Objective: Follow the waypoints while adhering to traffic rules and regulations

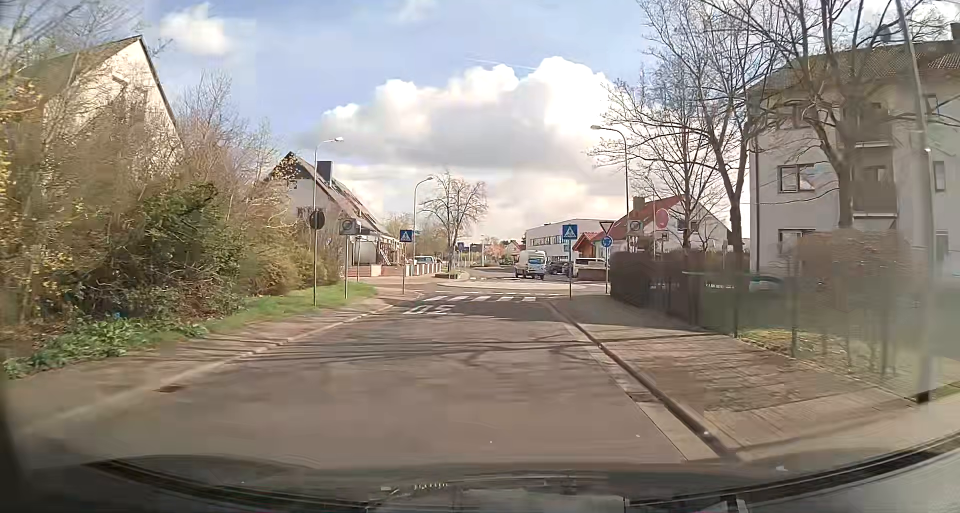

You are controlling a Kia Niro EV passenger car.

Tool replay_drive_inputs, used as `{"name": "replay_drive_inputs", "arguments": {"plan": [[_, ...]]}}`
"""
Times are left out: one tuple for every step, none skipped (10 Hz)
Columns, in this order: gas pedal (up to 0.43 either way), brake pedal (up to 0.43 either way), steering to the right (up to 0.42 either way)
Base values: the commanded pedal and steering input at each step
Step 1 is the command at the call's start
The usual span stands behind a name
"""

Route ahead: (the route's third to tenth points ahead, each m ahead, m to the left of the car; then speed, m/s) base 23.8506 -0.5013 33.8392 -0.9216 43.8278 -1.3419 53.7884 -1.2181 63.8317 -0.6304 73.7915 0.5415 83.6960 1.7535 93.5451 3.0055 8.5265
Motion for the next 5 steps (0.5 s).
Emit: {"name": "replay_drive_inputs", "arguments": {"plan": [[0.0,0.0,0.0],[0.0,0.0,0.0],[0.0,0.0,0.0],[0.0,0.0,0.0],[0.0,0.0,0.0]]}}
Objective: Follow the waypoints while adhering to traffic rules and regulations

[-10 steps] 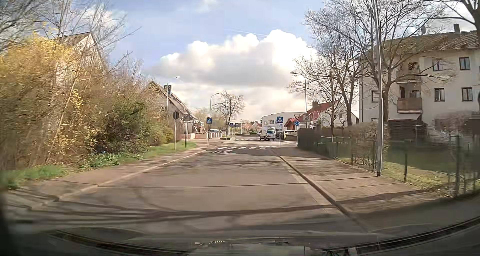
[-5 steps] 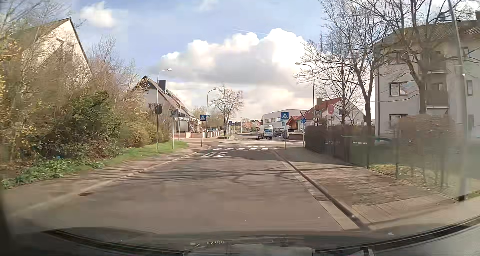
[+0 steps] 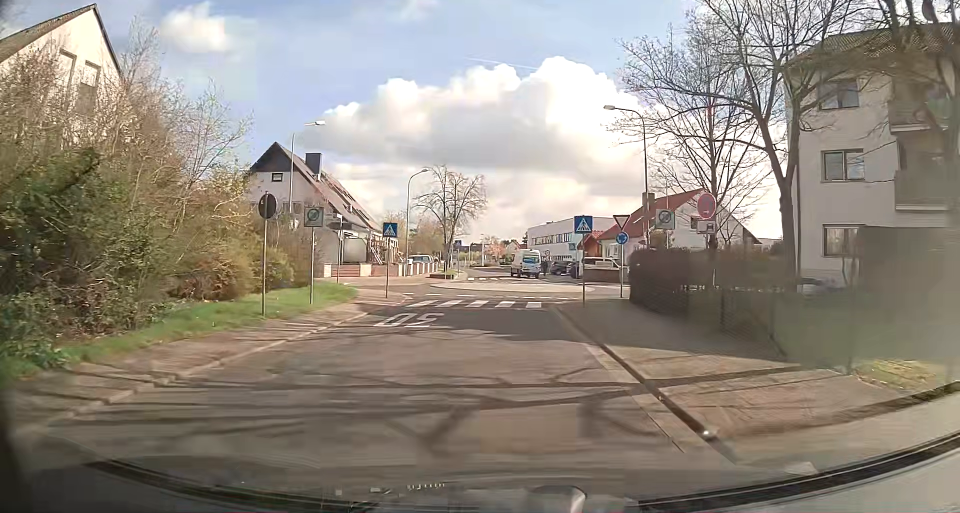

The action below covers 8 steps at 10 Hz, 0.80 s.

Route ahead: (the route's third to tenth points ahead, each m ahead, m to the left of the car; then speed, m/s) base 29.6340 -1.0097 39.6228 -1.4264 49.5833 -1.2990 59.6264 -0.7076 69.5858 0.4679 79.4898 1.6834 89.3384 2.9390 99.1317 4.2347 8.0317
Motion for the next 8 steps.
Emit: {"name": "replay_drive_inputs", "arguments": {"plan": [[0.0,0.0,0.0],[0.0,0.0,0.0],[0.0,0.0,0.0],[0.0,0.0,0.0],[0.0,0.0,0.0],[0.039,0.0,0.001],[0.047,0.0,0.003],[0.047,0.0,0.004]]}}
